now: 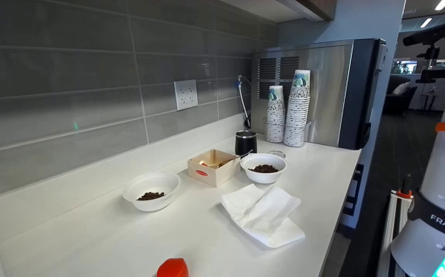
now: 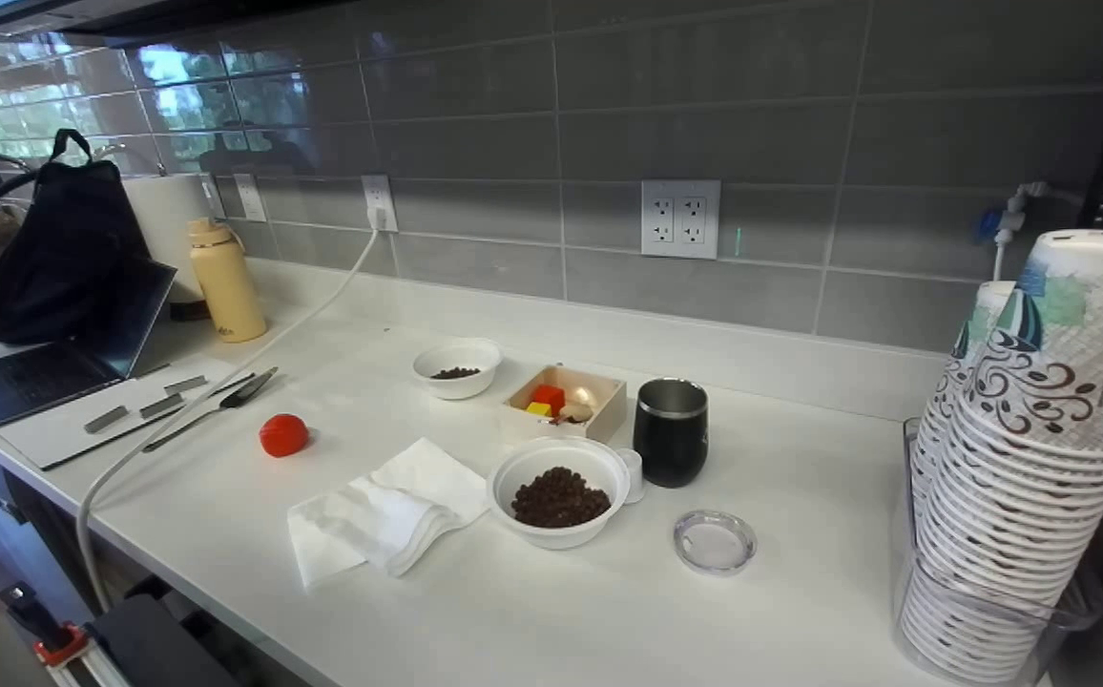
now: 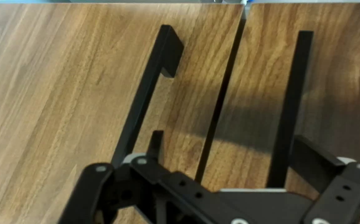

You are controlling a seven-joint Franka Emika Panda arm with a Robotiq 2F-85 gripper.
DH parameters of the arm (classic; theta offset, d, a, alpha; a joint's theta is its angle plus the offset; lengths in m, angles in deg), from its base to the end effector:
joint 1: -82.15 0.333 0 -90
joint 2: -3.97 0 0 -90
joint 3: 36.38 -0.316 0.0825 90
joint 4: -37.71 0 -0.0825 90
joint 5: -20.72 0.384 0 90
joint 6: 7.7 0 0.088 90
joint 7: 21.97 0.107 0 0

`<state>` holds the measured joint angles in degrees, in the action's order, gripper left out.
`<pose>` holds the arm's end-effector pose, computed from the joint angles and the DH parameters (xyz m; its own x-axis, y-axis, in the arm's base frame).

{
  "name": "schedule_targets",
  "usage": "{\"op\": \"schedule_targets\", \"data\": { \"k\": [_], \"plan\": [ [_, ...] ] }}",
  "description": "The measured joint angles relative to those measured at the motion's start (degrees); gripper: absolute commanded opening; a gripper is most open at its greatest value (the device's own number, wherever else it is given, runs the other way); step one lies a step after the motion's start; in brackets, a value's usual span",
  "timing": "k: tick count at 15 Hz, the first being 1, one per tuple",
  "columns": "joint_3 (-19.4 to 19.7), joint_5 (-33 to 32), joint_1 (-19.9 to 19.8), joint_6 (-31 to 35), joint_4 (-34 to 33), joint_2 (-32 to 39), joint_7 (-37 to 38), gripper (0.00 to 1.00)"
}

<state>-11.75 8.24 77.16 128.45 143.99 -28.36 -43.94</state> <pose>0.3120 -0.2820 0.8279 0.5890 0.0887 0.8033 -0.2865 -0.9065 0.3102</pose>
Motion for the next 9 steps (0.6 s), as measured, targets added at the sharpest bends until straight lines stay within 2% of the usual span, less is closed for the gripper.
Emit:
{"op": "schedule_targets", "data": {
  "k": [9],
  "plan": [
    [-4.04, -0.33, -6.63, -0.80, 0.46, -0.27, 2.63, 1.00]
  ]
}}
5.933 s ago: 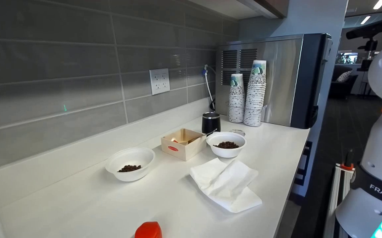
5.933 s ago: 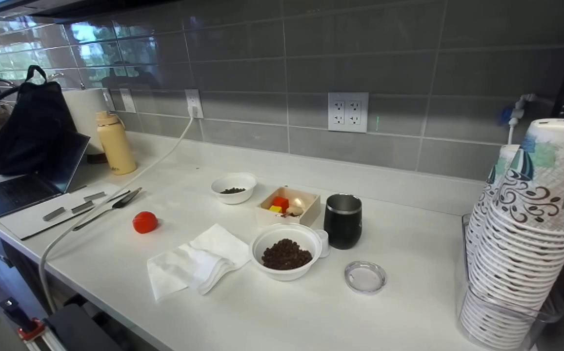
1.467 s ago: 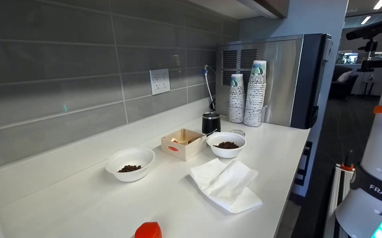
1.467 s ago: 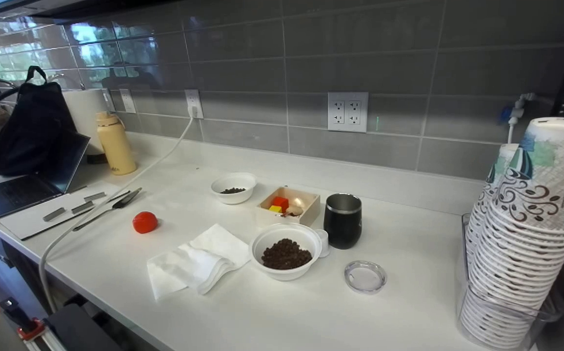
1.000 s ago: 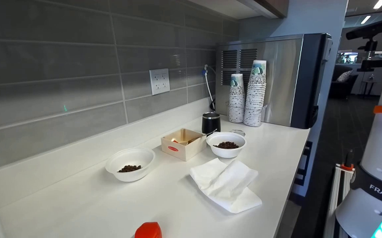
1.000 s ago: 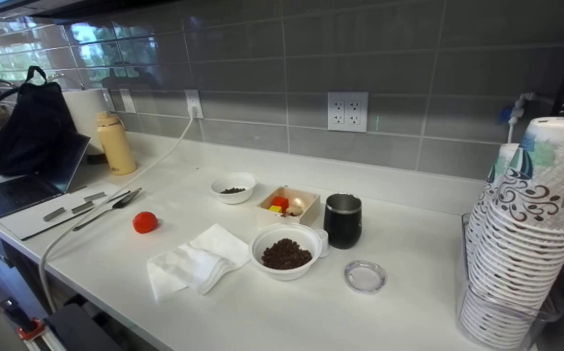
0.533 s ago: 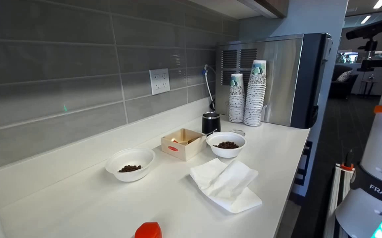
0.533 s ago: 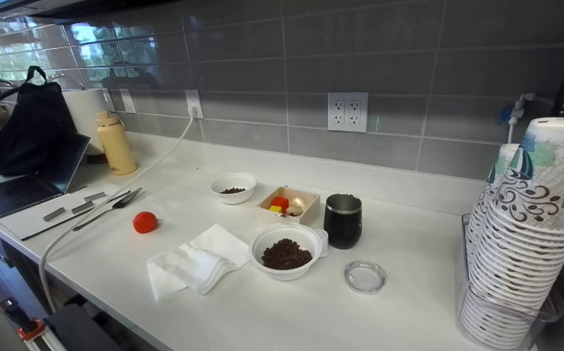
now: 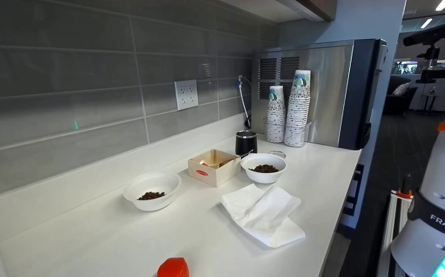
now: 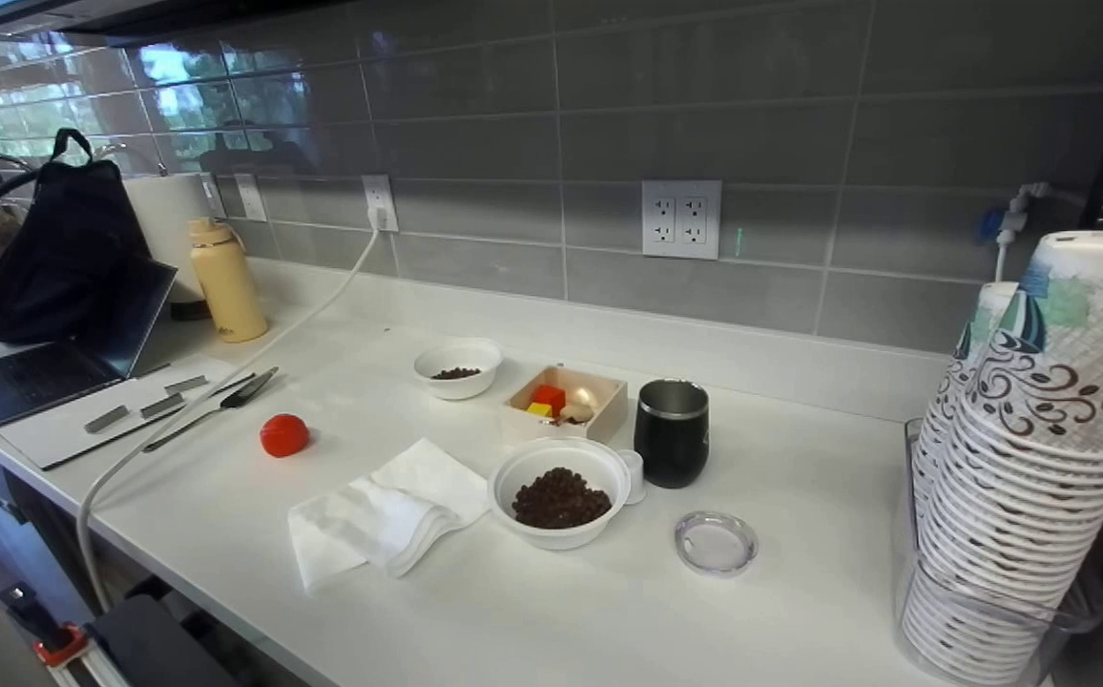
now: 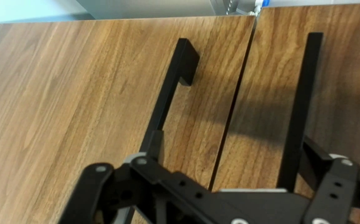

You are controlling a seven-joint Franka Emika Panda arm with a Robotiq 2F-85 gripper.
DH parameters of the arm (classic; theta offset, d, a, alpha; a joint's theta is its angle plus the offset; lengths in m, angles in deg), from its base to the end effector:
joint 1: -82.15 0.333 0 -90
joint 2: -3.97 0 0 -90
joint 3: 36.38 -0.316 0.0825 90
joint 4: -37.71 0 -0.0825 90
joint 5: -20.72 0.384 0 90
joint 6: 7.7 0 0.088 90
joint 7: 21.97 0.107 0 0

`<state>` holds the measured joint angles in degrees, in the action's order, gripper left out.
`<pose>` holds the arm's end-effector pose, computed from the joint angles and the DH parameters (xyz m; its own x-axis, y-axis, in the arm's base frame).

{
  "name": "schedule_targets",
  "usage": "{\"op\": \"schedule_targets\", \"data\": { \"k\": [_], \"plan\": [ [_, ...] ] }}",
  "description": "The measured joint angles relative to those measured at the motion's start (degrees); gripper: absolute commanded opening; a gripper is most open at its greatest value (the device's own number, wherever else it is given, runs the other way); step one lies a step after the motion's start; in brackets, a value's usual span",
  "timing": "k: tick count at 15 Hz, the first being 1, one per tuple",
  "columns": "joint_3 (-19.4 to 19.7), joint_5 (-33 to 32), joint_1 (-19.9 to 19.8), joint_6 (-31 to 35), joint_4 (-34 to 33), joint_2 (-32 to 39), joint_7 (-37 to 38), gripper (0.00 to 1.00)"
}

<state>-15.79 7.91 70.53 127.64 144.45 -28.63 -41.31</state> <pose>0.2985 -0.2804 0.8326 0.5961 0.0401 0.8019 -0.3568 -0.8815 0.3094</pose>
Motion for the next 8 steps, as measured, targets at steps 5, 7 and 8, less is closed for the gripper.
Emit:
{"op": "schedule_targets", "data": {
  "k": [5, 7, 8],
  "plan": [
    [-2.81, -1.74, -4.55, -2.34, 2.19, -3.26, 3.08, 1.00],
    [-3.37, -2.34, -5.99, -3.17, 3.75, -5.55, 4.04, 1.00],
    [-3.50, -2.55, -6.53, -3.53, 4.58, -6.82, 4.45, 1.00]
  ]
}}
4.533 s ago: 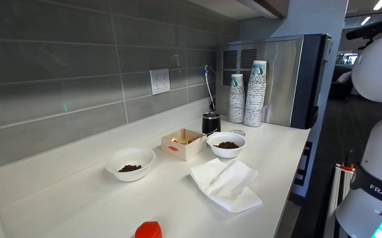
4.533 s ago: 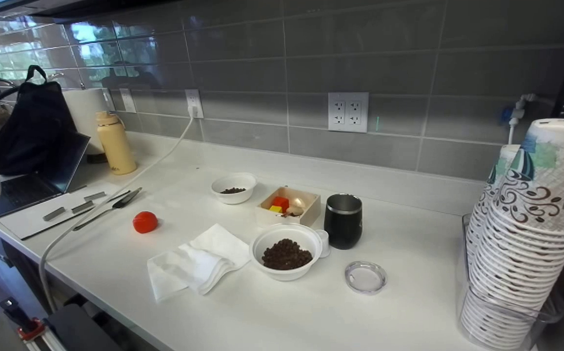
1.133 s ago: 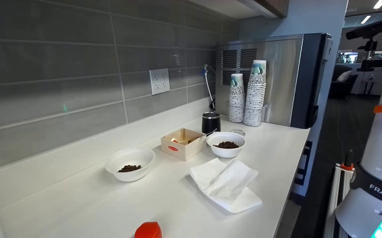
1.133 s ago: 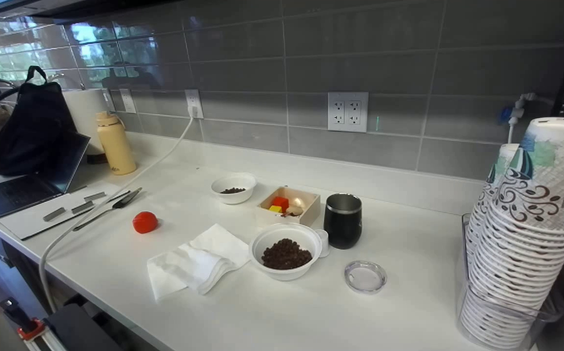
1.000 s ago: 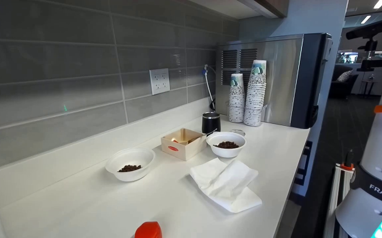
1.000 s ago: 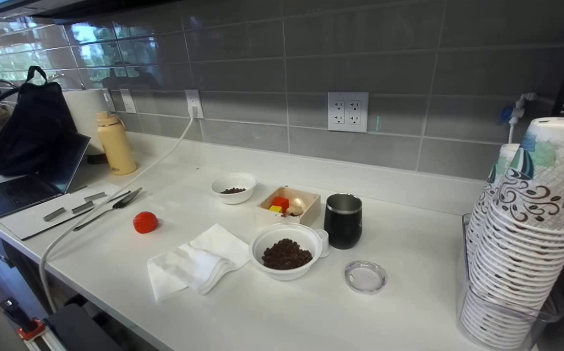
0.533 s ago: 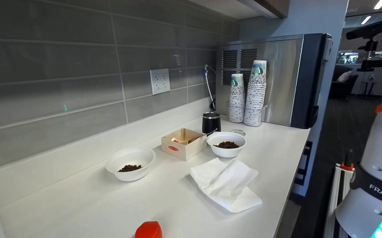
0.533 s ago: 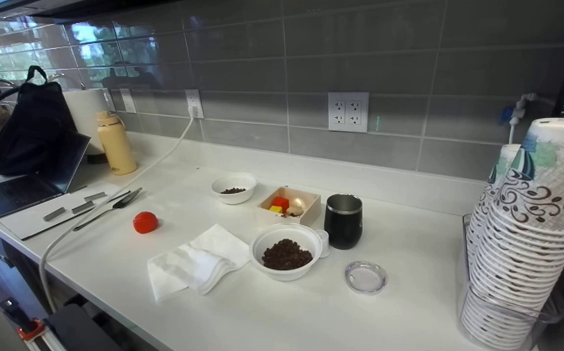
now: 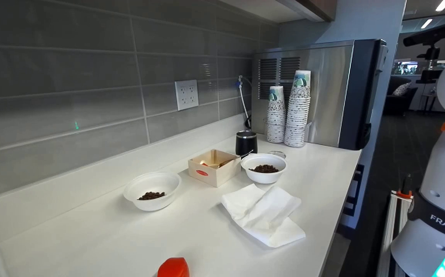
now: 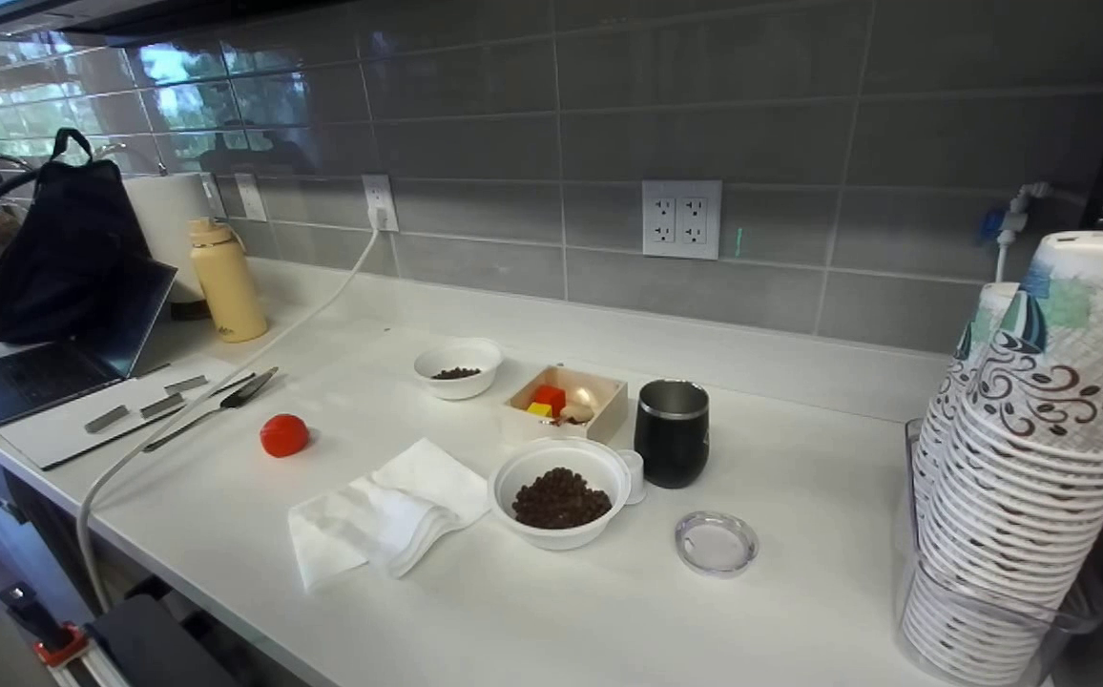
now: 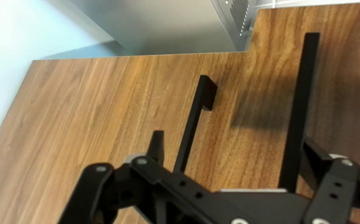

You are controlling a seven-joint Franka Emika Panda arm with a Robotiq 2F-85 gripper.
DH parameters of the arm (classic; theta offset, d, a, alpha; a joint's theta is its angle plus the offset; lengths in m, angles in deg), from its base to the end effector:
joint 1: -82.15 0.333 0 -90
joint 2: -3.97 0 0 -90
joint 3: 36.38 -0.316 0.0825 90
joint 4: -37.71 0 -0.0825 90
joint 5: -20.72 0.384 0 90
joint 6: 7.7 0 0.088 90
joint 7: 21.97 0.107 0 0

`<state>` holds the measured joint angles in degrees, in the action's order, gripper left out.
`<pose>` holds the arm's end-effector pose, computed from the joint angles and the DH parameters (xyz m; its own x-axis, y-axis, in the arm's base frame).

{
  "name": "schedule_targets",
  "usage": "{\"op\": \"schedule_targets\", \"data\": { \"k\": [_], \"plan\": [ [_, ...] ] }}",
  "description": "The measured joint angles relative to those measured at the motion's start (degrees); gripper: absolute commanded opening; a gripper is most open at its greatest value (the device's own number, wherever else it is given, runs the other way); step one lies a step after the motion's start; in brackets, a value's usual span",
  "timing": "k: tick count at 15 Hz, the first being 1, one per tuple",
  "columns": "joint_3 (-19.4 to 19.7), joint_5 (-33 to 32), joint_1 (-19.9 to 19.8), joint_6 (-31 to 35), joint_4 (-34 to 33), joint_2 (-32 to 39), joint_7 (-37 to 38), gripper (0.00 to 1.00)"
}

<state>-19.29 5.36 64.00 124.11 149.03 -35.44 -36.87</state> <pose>0.2461 -0.2689 0.8328 0.5943 -0.0435 0.8031 -0.4475 -0.8476 0.2853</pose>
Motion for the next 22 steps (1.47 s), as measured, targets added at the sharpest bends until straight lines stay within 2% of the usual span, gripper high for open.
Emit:
{"op": "schedule_targets", "data": {
  "k": [9, 22],
  "plan": [
    [0.02, -1.99, -2.88, -2.88, 6.72, -11.20, 1.22, 1.00],
    [-0.35, -6.78, -5.57, -3.17, 15.76, -26.19, 2.79, 1.00]
  ]
}}
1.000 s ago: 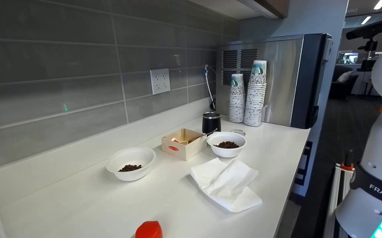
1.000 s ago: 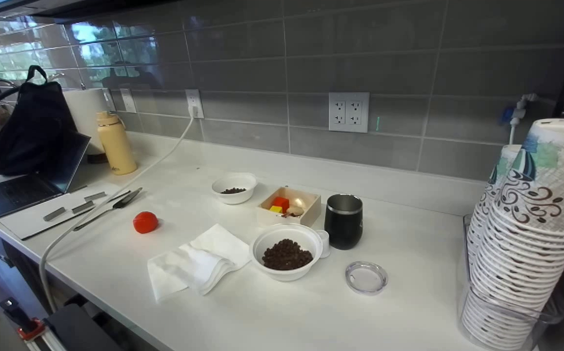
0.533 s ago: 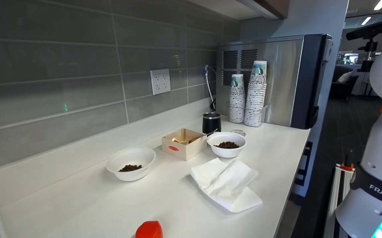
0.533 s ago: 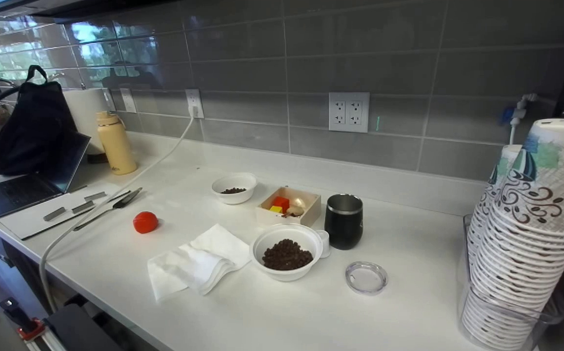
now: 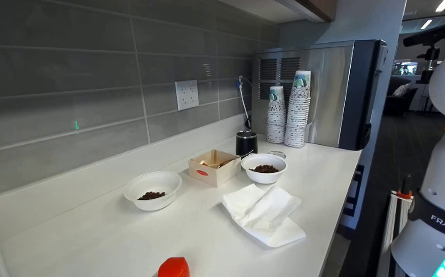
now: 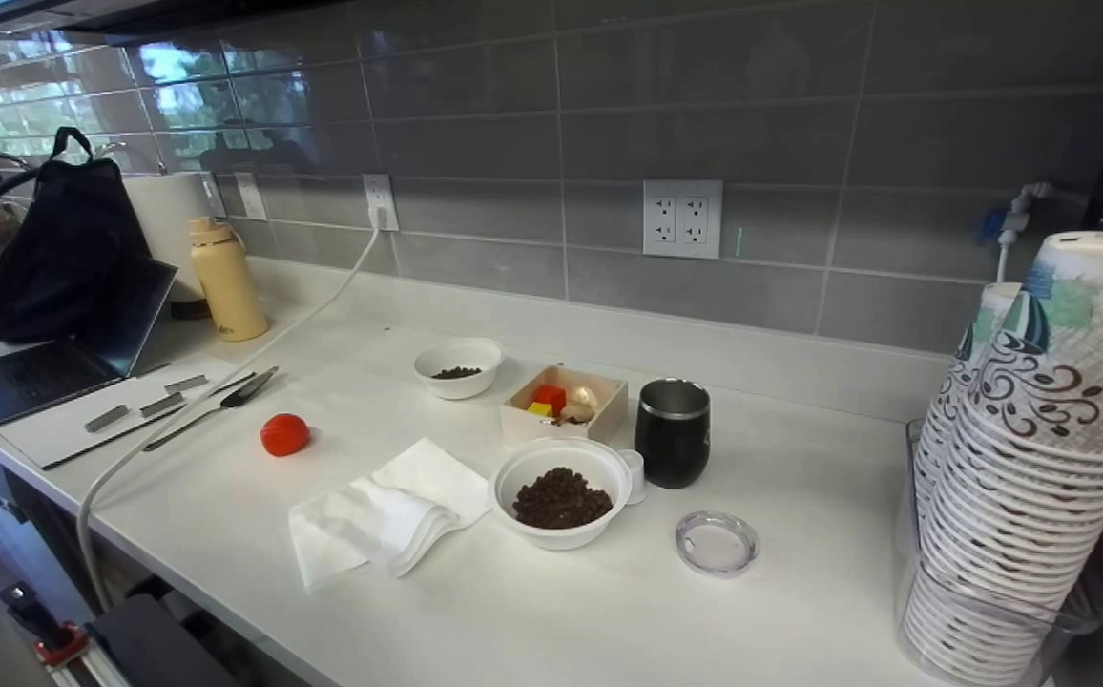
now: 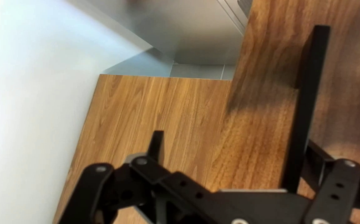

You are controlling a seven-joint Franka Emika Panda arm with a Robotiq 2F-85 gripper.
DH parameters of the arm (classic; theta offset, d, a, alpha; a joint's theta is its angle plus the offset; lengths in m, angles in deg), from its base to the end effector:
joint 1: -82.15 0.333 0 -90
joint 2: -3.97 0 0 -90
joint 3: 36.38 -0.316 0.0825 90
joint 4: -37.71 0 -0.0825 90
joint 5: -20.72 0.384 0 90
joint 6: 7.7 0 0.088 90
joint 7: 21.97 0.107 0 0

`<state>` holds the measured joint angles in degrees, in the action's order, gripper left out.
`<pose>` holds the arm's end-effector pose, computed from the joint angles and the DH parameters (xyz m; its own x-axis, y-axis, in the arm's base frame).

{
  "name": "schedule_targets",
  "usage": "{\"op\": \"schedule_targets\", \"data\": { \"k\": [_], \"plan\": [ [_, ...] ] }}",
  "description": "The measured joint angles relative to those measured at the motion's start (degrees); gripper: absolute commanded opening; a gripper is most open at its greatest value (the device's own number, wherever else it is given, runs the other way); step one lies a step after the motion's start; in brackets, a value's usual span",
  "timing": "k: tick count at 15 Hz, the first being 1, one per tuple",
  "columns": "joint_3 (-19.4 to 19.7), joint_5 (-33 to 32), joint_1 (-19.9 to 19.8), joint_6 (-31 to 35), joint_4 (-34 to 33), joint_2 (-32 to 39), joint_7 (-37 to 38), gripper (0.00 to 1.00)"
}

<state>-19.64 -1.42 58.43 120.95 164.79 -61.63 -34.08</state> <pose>0.0859 -0.2160 0.8126 0.4923 -0.0563 0.8686 -0.5617 -0.7829 0.2676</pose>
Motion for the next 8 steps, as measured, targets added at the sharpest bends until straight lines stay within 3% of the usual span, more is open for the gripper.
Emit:
{"op": "schedule_targets", "data": {
  "k": [8],
  "plan": [
    [-0.21, -2.40, -1.57, -0.57, 4.11, -7.08, 1.54, 1.00]
  ]
}}
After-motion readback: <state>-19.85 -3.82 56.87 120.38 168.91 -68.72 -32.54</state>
